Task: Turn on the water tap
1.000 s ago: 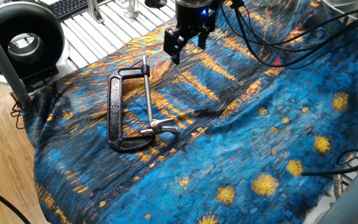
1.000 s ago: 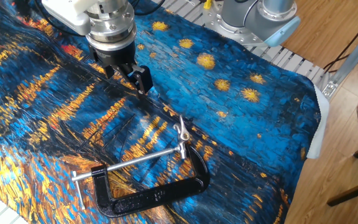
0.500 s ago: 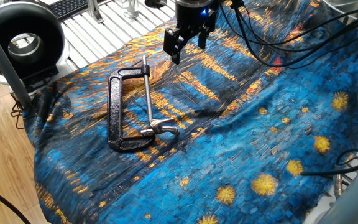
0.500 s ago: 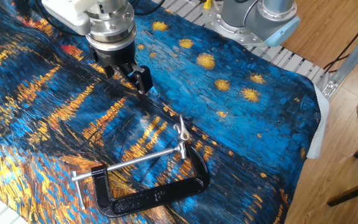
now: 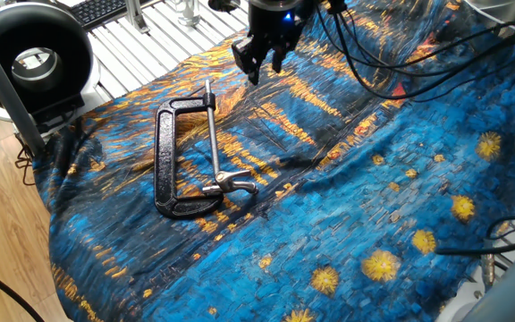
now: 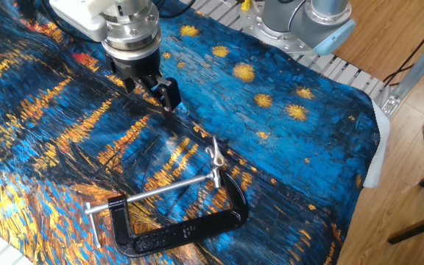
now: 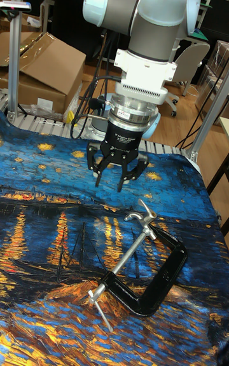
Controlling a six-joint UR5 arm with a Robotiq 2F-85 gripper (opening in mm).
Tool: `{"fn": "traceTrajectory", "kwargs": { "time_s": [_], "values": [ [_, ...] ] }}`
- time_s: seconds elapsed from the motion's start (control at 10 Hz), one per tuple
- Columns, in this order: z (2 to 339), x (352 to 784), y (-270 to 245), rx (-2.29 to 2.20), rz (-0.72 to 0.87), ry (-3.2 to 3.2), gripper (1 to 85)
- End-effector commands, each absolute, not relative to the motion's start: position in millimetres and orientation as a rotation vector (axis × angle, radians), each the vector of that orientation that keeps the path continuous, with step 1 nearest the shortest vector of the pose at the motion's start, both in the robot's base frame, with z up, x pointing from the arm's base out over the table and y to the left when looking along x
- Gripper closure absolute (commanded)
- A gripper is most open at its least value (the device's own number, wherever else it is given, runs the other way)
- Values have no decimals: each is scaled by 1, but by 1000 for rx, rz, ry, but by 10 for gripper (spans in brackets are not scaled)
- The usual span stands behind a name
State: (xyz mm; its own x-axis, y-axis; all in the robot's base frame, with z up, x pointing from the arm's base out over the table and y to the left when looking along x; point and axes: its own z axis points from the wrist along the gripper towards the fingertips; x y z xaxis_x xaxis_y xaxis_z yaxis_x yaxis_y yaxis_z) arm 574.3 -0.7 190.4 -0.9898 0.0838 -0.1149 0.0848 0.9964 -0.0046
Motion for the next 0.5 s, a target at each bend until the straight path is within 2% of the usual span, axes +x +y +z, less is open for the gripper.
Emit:
{"fn": "traceTrajectory", "kwargs": {
  "time_s": [0.0, 0.4],
  "values": [
    [193, 590, 0, 204, -3, 2957, 847],
    [191, 580, 11, 264, 47, 2993, 847]
  ]
}}
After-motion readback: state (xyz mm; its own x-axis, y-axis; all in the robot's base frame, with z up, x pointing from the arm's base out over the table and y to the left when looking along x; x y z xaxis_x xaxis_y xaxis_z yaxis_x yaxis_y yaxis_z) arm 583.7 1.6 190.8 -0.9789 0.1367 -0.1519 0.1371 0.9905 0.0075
